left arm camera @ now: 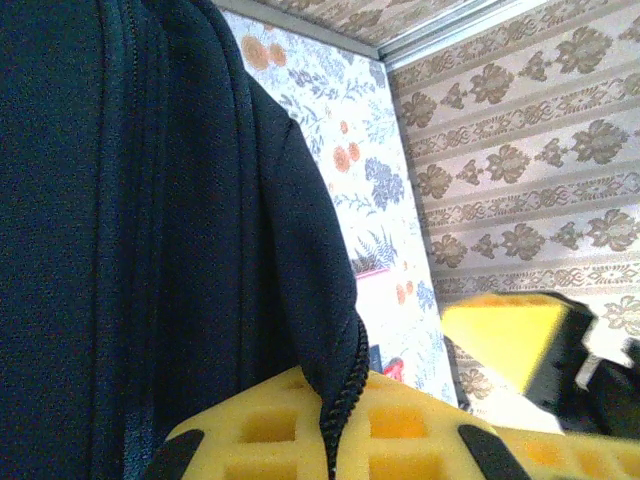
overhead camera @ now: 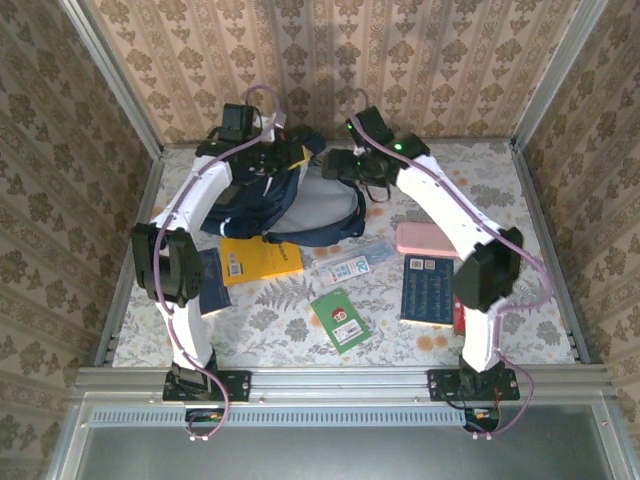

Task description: Pack books, pencil case, and school supplies into a backpack

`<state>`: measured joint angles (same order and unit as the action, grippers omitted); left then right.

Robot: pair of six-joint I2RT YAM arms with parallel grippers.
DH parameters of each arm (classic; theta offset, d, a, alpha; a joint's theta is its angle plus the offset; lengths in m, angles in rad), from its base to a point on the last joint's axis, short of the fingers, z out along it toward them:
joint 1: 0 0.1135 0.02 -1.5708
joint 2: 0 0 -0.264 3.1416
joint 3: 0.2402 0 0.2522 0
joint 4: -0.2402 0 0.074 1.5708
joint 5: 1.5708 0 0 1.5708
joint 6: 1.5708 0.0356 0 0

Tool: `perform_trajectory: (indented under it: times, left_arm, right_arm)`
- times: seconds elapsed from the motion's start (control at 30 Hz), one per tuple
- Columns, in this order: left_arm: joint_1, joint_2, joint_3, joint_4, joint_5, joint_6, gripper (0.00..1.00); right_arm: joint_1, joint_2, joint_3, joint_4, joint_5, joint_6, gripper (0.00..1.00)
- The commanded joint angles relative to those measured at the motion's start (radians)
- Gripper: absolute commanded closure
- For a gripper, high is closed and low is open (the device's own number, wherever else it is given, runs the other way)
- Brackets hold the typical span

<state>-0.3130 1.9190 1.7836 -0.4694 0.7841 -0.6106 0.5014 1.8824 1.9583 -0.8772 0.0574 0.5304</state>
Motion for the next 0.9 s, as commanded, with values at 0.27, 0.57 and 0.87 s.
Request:
perform_trajectory:
  times: [0.27, 0.57, 0.87]
  left_arm:
    - [-0.062, -0.091, -0.147, 0.187, -0.024, -0.029, 1.0]
    - [-0.076, -0.154, -0.263, 0.225, -0.054, 0.0, 1.0]
    - [-0.084, -0.171, -0.279, 0.21, -0.087, 0.029, 1.0]
  right_arm:
    - [-0.073, -0.43, -0.643, -0.032, 0.032, -0.04, 0.02]
    - [-0.238, -0.499, -0.982, 0.036, -0.127, 0.044, 0.03]
    - [0.103, -0.33, -0.908, 0.087, -0.139, -0.031, 0.0]
